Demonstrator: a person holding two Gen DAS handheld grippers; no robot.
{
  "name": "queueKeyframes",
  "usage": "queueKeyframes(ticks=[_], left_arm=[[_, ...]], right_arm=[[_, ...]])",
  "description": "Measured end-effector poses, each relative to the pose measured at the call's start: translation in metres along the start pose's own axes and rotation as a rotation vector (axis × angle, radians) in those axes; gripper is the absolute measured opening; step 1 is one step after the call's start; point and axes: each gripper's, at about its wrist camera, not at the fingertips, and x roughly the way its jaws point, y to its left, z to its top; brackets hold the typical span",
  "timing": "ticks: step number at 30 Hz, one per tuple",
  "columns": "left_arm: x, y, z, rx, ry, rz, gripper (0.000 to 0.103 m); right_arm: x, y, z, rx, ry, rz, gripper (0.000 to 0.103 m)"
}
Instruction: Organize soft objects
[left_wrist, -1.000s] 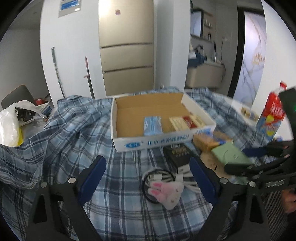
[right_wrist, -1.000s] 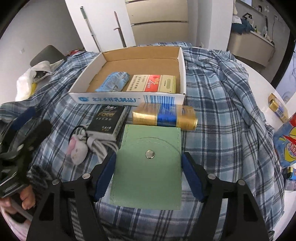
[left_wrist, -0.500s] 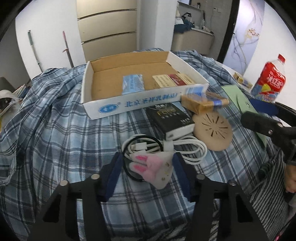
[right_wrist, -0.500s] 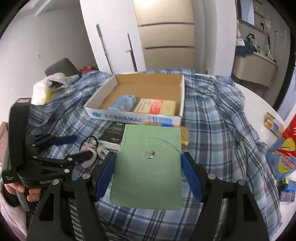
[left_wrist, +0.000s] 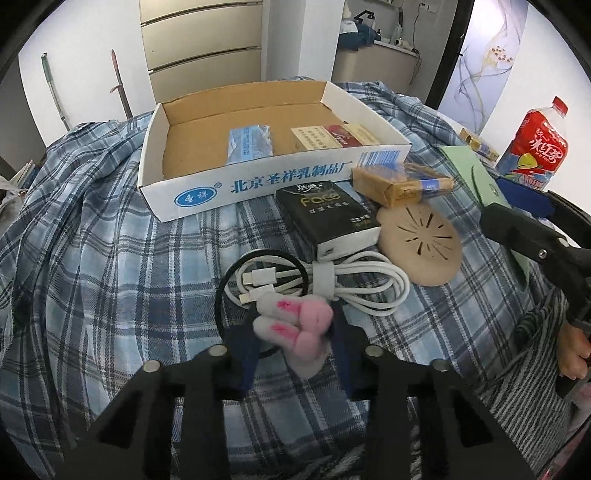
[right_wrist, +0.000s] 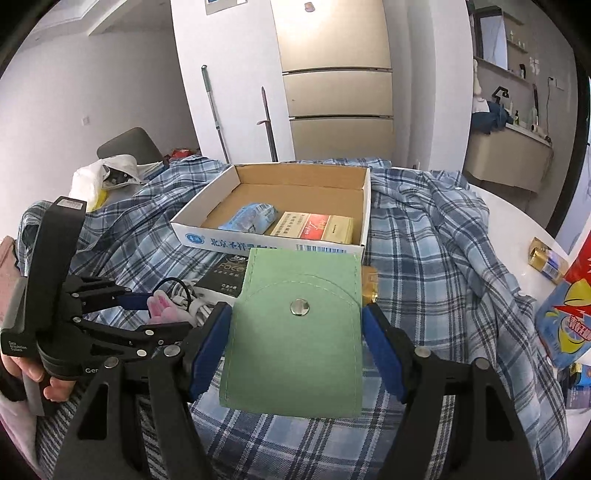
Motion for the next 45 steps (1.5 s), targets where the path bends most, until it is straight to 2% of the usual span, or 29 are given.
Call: queueKeyframes(ticks=[1,2,9,15,21,27,33,35,45], left_arm=[[-0.001,-0.001,0.000,0.002,-0.005,0.003,0.025],[-0.003,-0.001,-0.001,0.005,-0.013,0.003,0.024],[-0.022,-0.001,0.001,0.006,-0.094,-0.022,0.024],[-0.052,-0.002,0.002,0.026,-0.254,-0.031,0.024],[-0.071,-0.004,0.001,0.041,-0.352,-0.022,0.024],[-0.083,-0.011,-0.001,0.057,-0.389,0.017,0.024],[-0.115,-0.030,-0.003,0.073,-0.438,0.058,0.024],[-0.121,-0.035,0.002,0.074,-0.406,0.072,0.024],[-0.153,-0.039,0.036,0.046,-0.433,0.107,0.024]], right_arm=[[0.000,0.000,0.000,0.001,-0.001,0.000,0.071],[0.000,-0.001,0.000,0.002,-0.001,-0.001,0.071],[-0.001,-0.001,-0.001,0.005,-0.008,-0.003,0.071],[-0.008,-0.003,-0.002,0.012,-0.049,-0.001,0.071],[-0.016,-0.002,-0.001,0.004,-0.092,-0.001,0.071],[-0.022,0.001,0.000,-0.010,-0.120,-0.021,0.071],[-0.041,0.008,0.009,-0.043,-0.165,-0.038,0.071],[-0.049,0.010,0.014,-0.049,-0.185,-0.039,0.071],[-0.070,0.018,0.055,-0.064,-0.203,-0.068,0.071]])
